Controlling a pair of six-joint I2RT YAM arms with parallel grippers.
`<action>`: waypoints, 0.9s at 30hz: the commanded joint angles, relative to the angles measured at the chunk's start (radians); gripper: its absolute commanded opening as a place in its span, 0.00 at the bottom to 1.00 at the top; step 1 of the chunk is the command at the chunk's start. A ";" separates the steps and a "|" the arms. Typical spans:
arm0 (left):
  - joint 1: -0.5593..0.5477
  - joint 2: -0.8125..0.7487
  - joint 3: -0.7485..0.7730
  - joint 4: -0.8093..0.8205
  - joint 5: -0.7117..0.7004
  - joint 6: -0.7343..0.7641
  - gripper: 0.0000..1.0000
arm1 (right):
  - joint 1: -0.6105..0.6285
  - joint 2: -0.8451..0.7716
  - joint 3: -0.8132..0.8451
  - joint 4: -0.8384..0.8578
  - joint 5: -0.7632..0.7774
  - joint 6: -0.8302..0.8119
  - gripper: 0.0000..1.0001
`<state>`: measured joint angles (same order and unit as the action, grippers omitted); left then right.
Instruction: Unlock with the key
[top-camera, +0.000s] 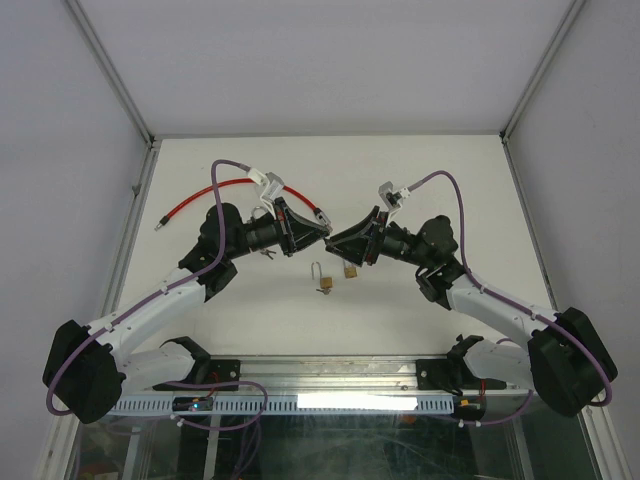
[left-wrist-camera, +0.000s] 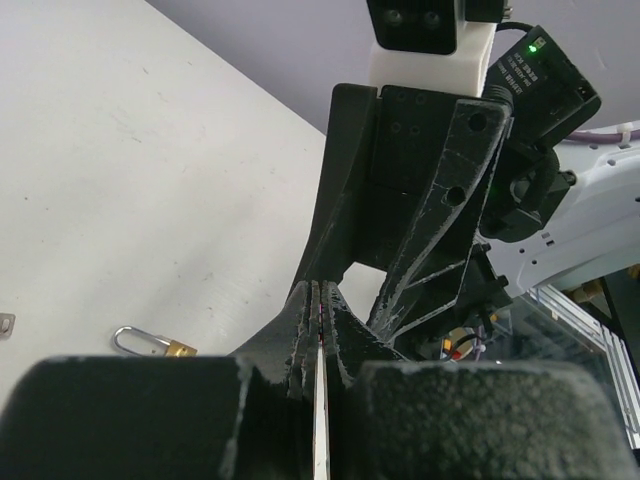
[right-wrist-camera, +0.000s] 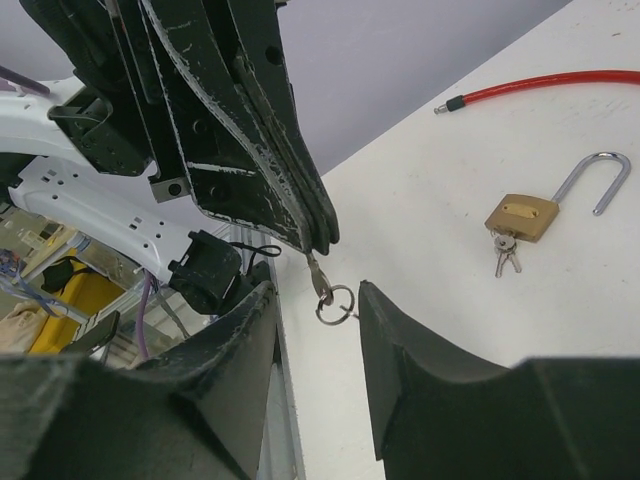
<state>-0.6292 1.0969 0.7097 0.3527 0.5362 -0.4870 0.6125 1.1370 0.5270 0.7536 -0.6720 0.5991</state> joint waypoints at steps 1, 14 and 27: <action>-0.007 -0.029 0.033 0.085 0.039 -0.015 0.00 | -0.004 0.010 0.010 0.097 -0.031 0.029 0.40; -0.007 -0.025 0.022 0.110 0.043 -0.035 0.00 | -0.005 0.023 0.008 0.135 -0.047 0.044 0.25; -0.007 -0.010 0.017 0.092 0.004 -0.071 0.12 | -0.018 -0.002 -0.033 0.129 -0.022 0.048 0.00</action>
<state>-0.6296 1.0973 0.7097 0.4011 0.5587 -0.5369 0.6041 1.1618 0.5125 0.8516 -0.7040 0.6472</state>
